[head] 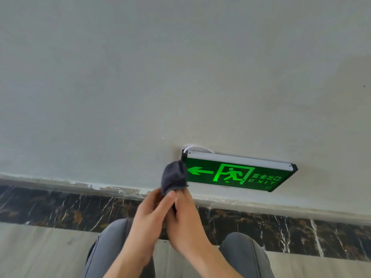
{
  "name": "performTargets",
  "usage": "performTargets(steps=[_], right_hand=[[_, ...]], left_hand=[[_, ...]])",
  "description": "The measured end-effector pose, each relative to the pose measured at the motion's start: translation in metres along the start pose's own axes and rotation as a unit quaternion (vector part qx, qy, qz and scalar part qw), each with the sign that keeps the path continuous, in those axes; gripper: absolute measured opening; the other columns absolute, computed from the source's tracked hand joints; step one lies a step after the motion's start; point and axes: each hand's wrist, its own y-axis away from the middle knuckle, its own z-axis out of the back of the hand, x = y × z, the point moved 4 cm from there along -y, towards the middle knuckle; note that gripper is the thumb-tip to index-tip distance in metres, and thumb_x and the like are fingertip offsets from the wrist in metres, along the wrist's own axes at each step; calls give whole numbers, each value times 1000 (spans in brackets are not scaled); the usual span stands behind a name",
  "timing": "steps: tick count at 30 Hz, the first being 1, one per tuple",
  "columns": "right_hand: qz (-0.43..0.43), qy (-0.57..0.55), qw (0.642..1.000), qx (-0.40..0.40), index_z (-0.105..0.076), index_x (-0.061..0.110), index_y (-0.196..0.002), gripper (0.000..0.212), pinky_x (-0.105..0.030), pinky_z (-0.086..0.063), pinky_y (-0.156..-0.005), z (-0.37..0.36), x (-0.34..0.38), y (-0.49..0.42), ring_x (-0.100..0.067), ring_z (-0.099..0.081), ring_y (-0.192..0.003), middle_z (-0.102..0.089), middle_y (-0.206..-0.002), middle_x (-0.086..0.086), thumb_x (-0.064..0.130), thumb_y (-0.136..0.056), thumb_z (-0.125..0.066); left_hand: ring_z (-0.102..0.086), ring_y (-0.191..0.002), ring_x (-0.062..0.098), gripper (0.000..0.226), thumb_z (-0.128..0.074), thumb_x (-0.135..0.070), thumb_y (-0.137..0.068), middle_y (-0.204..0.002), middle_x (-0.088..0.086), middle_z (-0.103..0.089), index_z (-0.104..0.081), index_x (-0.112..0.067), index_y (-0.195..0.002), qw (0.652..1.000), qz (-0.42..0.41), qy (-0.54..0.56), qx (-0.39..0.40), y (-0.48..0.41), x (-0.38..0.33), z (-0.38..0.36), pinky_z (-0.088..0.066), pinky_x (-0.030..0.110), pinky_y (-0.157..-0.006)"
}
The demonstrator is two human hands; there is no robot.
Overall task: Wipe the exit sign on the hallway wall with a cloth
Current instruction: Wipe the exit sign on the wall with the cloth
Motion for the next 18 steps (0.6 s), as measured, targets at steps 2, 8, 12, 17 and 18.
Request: performTargets(steps=[2,8,12,17,18], right_hand=[[51,24,996,73,-42,21,-159,64,-37,-39,-122,-3,6,10,-10,-40,-149,-44,-160,2,1,-99,-51],[138,99,985,-31,-48,18,-159,60,-37,-27,-129,67,2,6,-2,-26,-158,-35,-169,11,7,-100,-49],[249,288,874,-301,-38,6,-160,63,-51,-26,-128,146,12,-43,-33,-23,-160,-31,-170,-18,26,-105,-62],[287,393,802,-347,-30,18,-165,81,-46,-12,-130,191,18,-95,-23,4,-162,-10,-175,-5,47,-102,-71],[285,399,798,-349,-33,18,-164,80,-45,-11,-130,191,17,-100,-22,7,-162,-13,-175,-8,49,-101,-72]], left_hand=[[-78,-108,23,34,-76,-36,-82,-113,8,-82,-77,-25,-114,996,24,85,-4,-2,6,-9,-59,41,-89],[-76,-102,30,18,-62,-17,-103,-105,16,-80,-72,-3,-108,975,56,189,-104,-31,6,-3,-58,44,-86],[-73,-78,16,16,-60,-30,-104,-81,0,-78,-68,-19,-94,986,-64,-29,-153,-44,-28,-5,-55,32,-69],[-51,-53,17,31,-53,-24,-107,-61,2,-59,-55,-15,-77,952,-167,-185,-178,-66,-52,-34,-34,17,-45],[-47,-53,18,34,-52,-24,-108,-60,3,-55,-53,-12,-76,947,-171,-198,-184,-68,-48,-39,-32,18,-44]])
